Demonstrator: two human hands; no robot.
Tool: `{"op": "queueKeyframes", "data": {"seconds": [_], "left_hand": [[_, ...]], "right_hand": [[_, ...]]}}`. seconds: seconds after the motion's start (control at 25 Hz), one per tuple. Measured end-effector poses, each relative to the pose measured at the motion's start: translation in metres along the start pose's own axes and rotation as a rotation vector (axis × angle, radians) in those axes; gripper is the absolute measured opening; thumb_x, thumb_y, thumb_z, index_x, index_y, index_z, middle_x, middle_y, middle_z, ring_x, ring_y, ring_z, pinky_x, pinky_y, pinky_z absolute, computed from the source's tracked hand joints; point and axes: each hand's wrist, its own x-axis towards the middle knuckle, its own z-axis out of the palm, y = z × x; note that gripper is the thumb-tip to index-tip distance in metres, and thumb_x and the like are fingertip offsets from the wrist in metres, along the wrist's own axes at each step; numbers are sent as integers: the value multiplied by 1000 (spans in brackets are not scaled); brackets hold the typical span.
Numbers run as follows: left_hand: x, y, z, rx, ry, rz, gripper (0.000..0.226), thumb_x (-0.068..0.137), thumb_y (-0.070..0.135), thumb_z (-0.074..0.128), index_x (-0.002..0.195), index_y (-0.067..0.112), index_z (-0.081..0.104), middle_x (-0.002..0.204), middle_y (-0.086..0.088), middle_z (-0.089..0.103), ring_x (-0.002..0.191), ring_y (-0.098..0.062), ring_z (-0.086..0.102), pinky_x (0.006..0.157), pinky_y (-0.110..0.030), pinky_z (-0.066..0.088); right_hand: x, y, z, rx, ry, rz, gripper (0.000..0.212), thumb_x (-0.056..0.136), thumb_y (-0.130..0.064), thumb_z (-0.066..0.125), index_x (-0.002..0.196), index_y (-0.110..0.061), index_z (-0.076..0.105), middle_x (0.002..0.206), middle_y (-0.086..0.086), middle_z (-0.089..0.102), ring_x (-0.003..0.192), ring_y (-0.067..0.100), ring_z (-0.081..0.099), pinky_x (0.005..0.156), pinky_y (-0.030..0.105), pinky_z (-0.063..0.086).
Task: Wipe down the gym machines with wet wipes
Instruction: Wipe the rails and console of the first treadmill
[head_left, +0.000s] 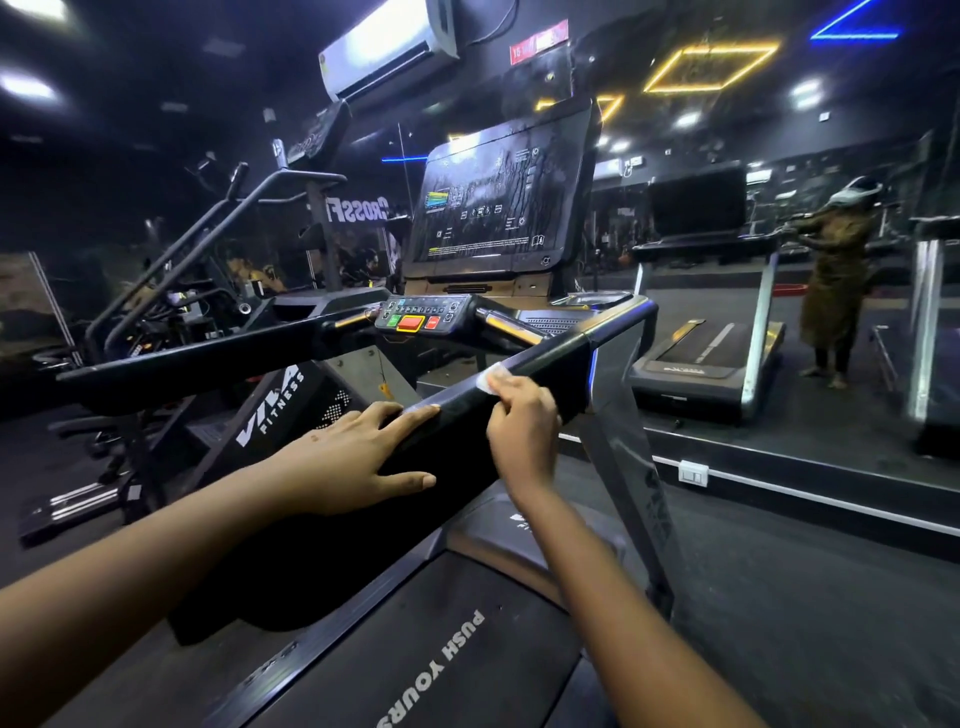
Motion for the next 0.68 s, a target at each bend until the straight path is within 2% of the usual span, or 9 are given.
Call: {"op": "queueKeyframes", "data": {"seconds": [0.04,0.12,0.16,0.24,0.32,0.4,0.48,0.6,0.68], "left_hand": [[-1,-3,-2,-44,-22,4,93,70,88,25,147,47,-6,156,6,13,141,-17,23,111,-42,30],[-7,-12,-7,-134,-34,24,120,41,103,9,147,48,-5,156,7,14,141,-16,23,114,-42,27],[-13,-17,-8,-159,-32,27,127,34,104,5,147,47,-5,155,7,16,141,-15,24,114,-40,26],[-29,-24,-10,-178,-19,35,129,32,104,2,147,46,-4,154,9,19,140,-12,25,115,-30,23],[-47,-29,-8,-179,6,41,125,34,104,1,145,49,-6,151,13,20,139,-8,25,112,-27,24],[-65,-36,-5,-190,17,34,115,37,103,2,141,56,-8,149,19,19,138,-6,27,112,-31,28],[-79,-40,1,-220,29,42,100,41,102,5,133,65,-10,146,24,21,136,-4,29,110,-33,31],[-90,-40,9,-199,106,55,77,49,97,5,119,73,-18,147,26,19,134,-2,30,105,-30,35],[-92,-39,14,-182,167,64,72,53,92,5,115,72,-24,148,23,19,135,-3,29,102,-27,35]], "right_hand": [[-15,-10,-2,-8,4,-72,41,72,10,50,103,-6,71,98,9,69,86,33,58,79,29,40],[-50,-30,-5,1,-11,-199,45,67,6,50,104,-8,70,92,8,67,77,29,57,75,25,38],[-65,-38,-9,29,-51,-249,46,66,5,51,107,-9,69,93,7,67,77,26,57,76,24,38],[-74,-44,-19,121,-155,-316,45,69,5,52,109,-8,69,99,5,68,85,23,58,82,22,42],[-51,-36,-25,173,-169,-247,39,72,7,53,104,-6,71,101,7,70,91,23,62,87,25,45],[-15,-21,-24,71,-91,-106,38,74,11,51,101,-4,72,102,10,70,95,27,64,91,26,44],[8,-12,-20,-92,-117,-39,40,78,12,47,105,-6,71,108,10,69,100,31,61,90,27,43],[-4,-25,-9,-247,-153,-81,42,81,10,42,109,-9,68,110,10,67,94,35,54,80,33,43],[-26,-44,-8,-269,-141,-154,41,80,9,43,108,-9,67,109,9,67,91,34,53,76,34,45]]}}
